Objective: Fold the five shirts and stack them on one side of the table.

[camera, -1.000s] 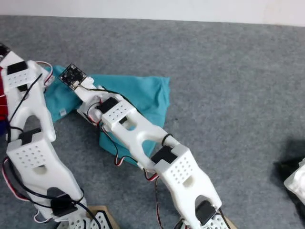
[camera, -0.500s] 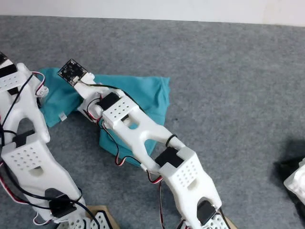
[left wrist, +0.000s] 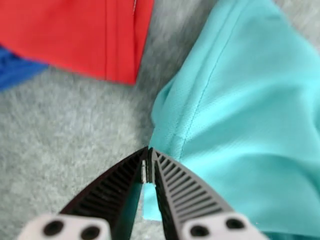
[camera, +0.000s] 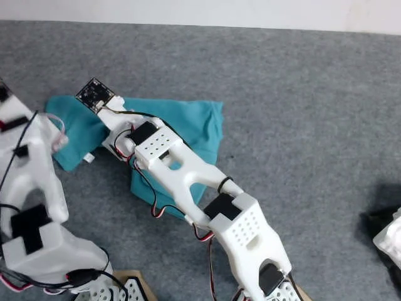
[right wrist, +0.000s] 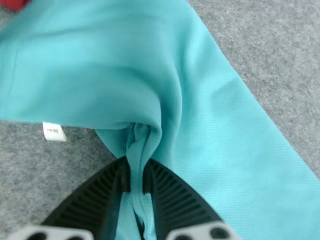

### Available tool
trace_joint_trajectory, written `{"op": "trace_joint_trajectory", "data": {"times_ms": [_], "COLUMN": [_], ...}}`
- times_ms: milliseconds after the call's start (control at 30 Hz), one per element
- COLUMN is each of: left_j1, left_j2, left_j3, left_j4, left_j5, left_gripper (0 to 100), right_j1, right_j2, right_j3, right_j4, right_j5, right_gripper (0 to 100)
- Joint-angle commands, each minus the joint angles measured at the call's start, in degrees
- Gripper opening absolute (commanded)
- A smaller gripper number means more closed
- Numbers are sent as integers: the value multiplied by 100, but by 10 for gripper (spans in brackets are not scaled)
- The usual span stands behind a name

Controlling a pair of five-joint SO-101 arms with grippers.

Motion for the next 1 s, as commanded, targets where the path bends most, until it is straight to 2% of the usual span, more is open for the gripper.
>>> {"op": "trace_joint_trajectory", "data": {"times_ms": [0,133,467,600,767,967], "left_j1": [13,40,207,409,505,875], "left_j2": [-259,382,2360,2457,2264,2519], "left_j3": [1077,690,-1490,-2176,-2835,-3327], "left_j4": [-1037,-1160,-1152,-1116,-738,-809], "left_j5": [-70,-62,-26,18,510,589], "left_gripper": [5,5,7,6,6,6], "right_j1": [66,48,40,4,4,4], "right_j2": [-426,-426,-409,-409,-409,-409], "right_j3": [-40,-40,-40,-31,-31,-31], "right_j4": [-4,-4,-13,-13,-13,-13], "right_j5": [-70,-70,-70,-70,-70,-70], "right_gripper": [6,6,6,6,6,6]}}
